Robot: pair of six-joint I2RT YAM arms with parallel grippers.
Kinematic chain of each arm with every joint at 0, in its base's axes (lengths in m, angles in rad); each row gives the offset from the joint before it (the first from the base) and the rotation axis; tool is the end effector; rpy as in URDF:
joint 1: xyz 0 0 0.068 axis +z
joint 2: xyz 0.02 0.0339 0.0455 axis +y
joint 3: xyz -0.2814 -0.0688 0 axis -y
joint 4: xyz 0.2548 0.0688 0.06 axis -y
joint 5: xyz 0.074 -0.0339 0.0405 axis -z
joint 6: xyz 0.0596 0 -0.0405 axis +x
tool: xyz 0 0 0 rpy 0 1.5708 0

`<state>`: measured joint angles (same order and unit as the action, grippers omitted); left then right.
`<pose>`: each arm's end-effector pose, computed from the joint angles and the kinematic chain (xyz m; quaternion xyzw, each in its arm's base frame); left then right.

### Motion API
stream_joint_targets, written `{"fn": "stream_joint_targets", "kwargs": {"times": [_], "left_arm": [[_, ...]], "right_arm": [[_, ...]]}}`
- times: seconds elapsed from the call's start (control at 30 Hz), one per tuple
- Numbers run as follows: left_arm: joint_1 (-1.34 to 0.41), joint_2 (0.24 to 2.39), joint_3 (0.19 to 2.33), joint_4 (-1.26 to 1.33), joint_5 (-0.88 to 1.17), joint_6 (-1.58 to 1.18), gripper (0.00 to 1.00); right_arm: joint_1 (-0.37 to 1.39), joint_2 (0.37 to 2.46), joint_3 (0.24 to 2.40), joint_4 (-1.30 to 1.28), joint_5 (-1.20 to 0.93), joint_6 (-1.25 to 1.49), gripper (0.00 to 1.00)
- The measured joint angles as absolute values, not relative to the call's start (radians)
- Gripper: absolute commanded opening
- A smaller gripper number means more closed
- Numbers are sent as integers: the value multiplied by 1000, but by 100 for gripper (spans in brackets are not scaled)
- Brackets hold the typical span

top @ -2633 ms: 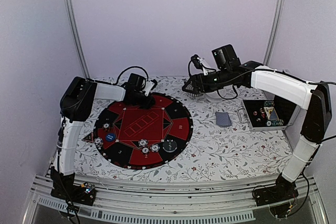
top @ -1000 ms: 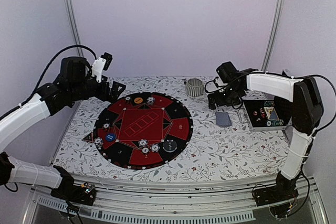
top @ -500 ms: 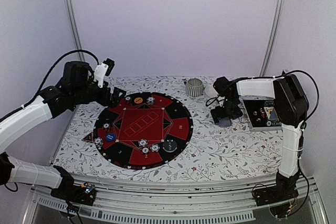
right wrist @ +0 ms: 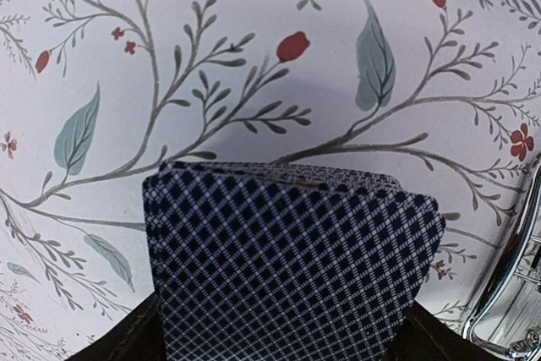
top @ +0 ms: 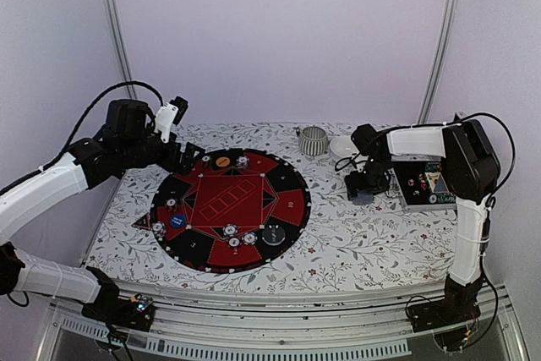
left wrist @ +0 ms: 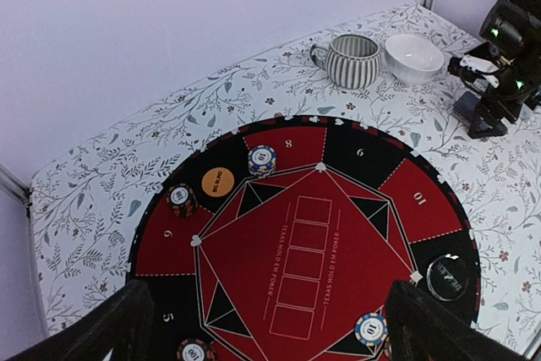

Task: Distribute texas hold em gaming equipment
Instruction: Pick up the face-down deck piles from the center of the board.

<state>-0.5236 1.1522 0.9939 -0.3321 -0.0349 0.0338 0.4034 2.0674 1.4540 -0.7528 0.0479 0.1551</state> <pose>0.2474 -0.1405 0.3268 0.2273 0.8269 -0.1102 0.5025 0.3912 0.1639 0.1325 -0.1207 0.9871 0.0052 0.1047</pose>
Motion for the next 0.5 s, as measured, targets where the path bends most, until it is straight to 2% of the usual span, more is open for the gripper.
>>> {"fn": "stream_joint_targets", "kwargs": {"times": [0.1, 0.23, 0.5], "left_arm": [[-524, 1152, 994, -332, -35, 36, 98], [-524, 1152, 994, -332, -35, 38, 98], [-524, 1152, 994, -332, -35, 41, 98]], "right_arm": [[404, 2063, 1446, -747, 39, 155, 77], [404, 2050, 1427, -743, 39, 156, 71], [404, 2040, 1414, -745, 38, 157, 70]]}}
